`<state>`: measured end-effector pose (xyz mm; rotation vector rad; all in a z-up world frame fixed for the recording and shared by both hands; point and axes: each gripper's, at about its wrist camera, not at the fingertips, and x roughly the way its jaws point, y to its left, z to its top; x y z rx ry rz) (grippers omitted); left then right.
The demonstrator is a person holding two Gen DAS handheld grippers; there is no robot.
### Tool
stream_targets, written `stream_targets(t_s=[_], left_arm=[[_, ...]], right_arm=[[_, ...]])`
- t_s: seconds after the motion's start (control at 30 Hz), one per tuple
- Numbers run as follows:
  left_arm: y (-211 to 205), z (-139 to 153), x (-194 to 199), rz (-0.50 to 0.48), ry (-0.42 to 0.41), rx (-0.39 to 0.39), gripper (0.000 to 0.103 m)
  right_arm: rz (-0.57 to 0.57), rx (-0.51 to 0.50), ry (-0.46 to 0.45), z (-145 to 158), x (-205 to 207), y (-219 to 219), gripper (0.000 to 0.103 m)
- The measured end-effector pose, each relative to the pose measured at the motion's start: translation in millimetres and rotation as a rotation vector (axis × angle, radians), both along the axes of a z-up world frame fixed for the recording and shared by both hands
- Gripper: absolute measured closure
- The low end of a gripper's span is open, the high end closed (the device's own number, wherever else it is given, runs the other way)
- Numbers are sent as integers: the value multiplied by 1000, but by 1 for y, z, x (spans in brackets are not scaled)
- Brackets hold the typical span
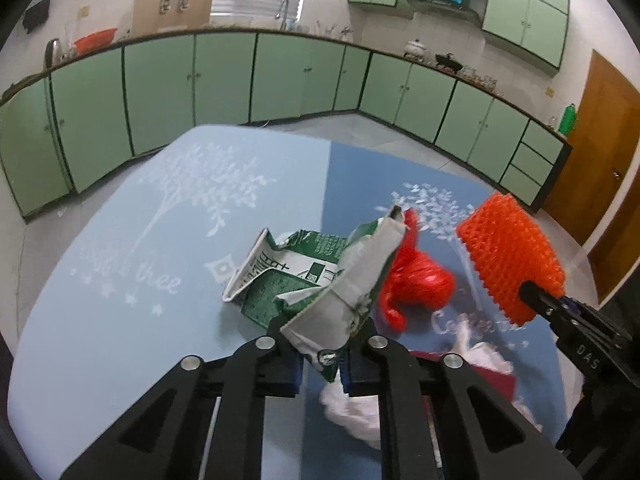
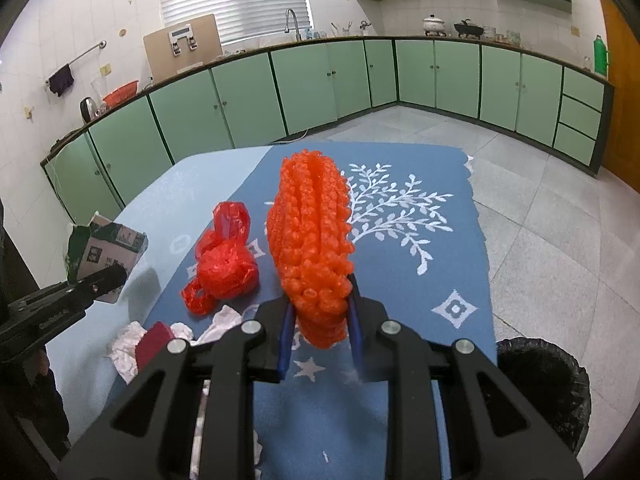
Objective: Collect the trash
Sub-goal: 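Carry the wrapper and mesh sleeve over the bin and open both tools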
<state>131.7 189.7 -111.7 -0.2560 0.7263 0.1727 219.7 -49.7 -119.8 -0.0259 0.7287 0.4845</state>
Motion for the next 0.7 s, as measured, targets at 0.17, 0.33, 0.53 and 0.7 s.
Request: stream_targets(t_s=[0.17,0.33,0.53,0.7], left_arm=[[-11,18,-2,-21,-47,-6,92],[-23,36,-5,-48,-98,-6,92],[-48,54,-7,-105,-147,5,92],[-71,61,-5,-156,-163,2,92]], right_arm=[[-7,22,-24,15,-9,-10,81],[-16,45,-46,32,-20,-23,81],[-39,58,-70,50,-32,-41,81],[-67,57,-92,61,-43,-57,81]])
